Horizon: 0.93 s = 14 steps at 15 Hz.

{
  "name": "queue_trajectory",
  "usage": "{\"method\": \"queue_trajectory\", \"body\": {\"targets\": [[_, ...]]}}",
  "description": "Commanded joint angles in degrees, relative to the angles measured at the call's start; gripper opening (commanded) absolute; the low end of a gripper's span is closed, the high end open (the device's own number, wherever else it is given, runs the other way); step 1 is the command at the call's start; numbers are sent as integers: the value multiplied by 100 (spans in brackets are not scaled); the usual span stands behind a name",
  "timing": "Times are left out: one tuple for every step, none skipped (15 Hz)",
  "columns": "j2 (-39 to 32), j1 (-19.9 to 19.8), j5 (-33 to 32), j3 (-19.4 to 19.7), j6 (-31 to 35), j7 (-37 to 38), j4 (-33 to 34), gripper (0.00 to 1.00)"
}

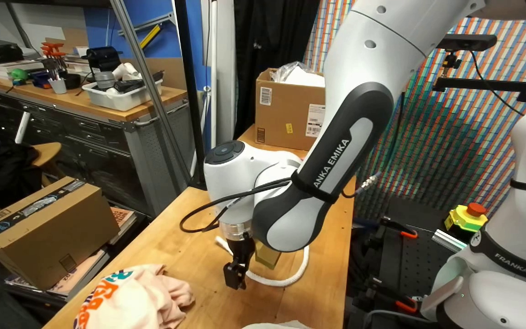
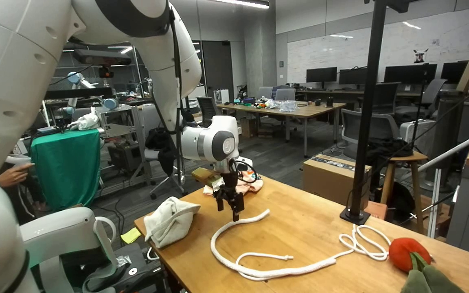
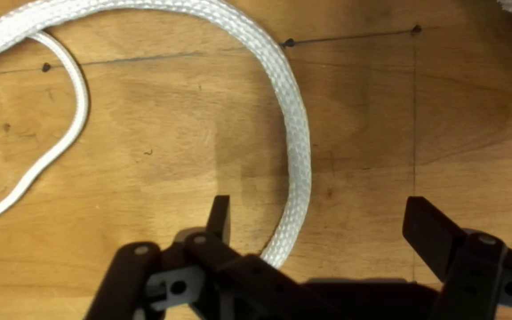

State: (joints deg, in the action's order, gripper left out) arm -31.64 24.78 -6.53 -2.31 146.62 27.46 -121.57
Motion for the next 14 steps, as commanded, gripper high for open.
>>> {"method": "queue_trajectory", "body": {"targets": [[69,81,-56,100,223,276,-173,100],[61,79,-45,96,229,303,-186,100],[47,95,-62,113,246,345,-191,100],[37,98,-60,114,261,370,-198,100],[31,102,-56,116,276,396,-207,100],[23,94,-36,104,293,404,-213,100],[11,101,-38,111,330,432,-219,100],[-10,112,-44,127,362,469,-213,100],[-24,104,-28,125,368,485,-206,100],[-42,65,24,91,370,466,-194,100],[-52,53,39,80,375,465,-191,100],[-64,36,61,61,381,449,-190,95],[-77,28,75,54,398,441,-189,73],[-84,26,86,51,405,435,-189,71]]}}
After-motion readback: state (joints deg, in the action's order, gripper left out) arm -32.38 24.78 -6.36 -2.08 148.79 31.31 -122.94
